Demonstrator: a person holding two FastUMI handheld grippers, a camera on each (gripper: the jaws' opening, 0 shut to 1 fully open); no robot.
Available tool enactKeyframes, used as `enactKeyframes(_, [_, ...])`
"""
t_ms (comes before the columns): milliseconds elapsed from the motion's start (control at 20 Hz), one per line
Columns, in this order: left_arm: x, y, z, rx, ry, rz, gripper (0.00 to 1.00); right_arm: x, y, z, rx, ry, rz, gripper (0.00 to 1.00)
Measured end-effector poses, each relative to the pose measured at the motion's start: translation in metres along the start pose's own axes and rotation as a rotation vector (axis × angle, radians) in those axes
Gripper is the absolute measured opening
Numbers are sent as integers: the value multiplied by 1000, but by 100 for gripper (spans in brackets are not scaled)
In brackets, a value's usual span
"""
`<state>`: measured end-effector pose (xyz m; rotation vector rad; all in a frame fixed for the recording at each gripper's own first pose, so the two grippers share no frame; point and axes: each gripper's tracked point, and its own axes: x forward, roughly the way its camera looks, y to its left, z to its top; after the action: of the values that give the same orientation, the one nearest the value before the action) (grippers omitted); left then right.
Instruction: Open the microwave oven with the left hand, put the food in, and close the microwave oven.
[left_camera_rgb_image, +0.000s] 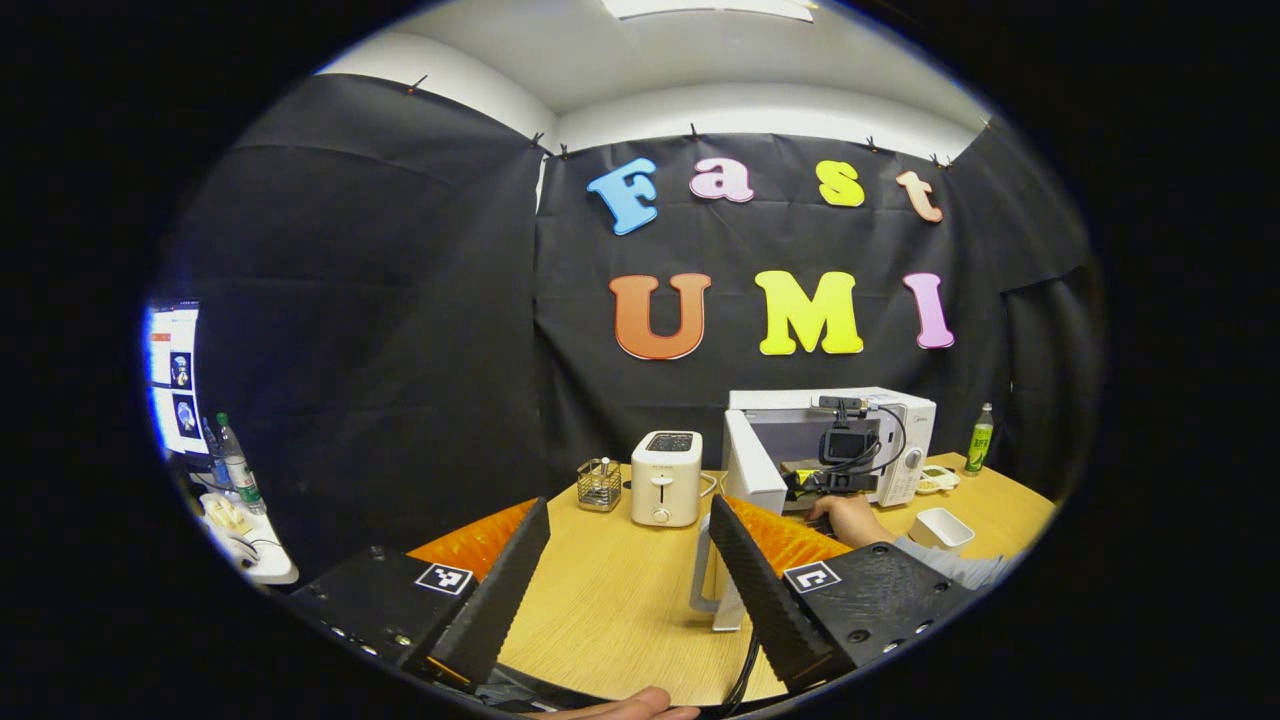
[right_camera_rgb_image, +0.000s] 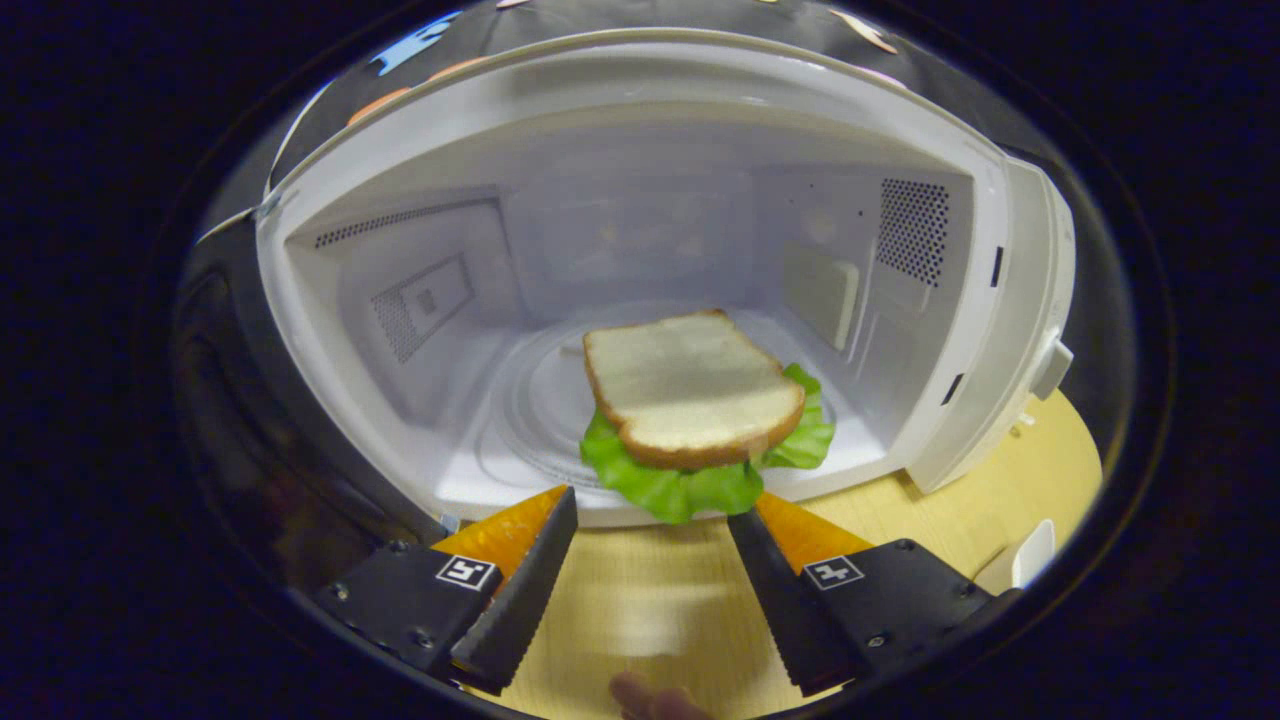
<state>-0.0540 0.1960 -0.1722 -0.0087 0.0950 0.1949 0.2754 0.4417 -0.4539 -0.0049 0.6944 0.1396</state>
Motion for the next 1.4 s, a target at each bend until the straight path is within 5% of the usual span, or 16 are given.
enactKeyframes(350, [-9, 6, 6, 25, -50, 30, 96, -58, -18, 11, -79, -69, 58, 97])
enactKeyframes(400, [-8, 6, 5, 22, -46, 27, 86, -71, -26, 16, -72, -88, 60, 97])
enactKeyframes(500, [-7, 7, 4, 12, -40, 25, 87, -96, -46, 26, -60, -133, 51, 91])
enactKeyframes(550, [-5, 11, 3, 11, -35, 29, 95, -109, -56, 29, -65, -150, 51, 91])
enactKeyframes(650, [-4, 13, 1, 15, -30, 30, 90, -140, -65, 33, -72, -185, 92, 96])
enactKeyframes(700, [-2, 14, 0, 14, -28, 28, 89, -156, -67, 36, -74, -200, 128, 91])
enactKeyframes(750, [1, 13, -3, 6, -20, 17, 85, -174, -70, 39, -75, -220, 157, 91])
enactKeyframes(850, [3, 11, -5, 7, -24, -7, 54, -211, -77, 47, -87, -282, 196, 91])
enactKeyframes(900, [5, 16, -3, 22, -36, 5, 63, -231, -81, 50, -99, -310, 212, 96])
enactKeyframes(950, [9, 19, -4, 43, -47, 8, 46, -248, -83, 51, -104, -333, 231, 90])
enactKeyframes(1050, [15, 19, -7, 81, -60, 2, 13, -281, -91, 54, -105, -380, 261, 96])
enactKeyframes(1100, [19, 14, -11, 85, -54, -12, 17, -296, -95, 56, -107, -406, 275, 90])
enactKeyframes(1200, [39, 23, -16, 74, -58, -19, 1, -323, -111, 57, -117, -453, 267, 96])
enactKeyframes(1400, [48, 15, -36, 6, -17, -71, 0, -368, -141, 56, -121, -532, 243, 96])
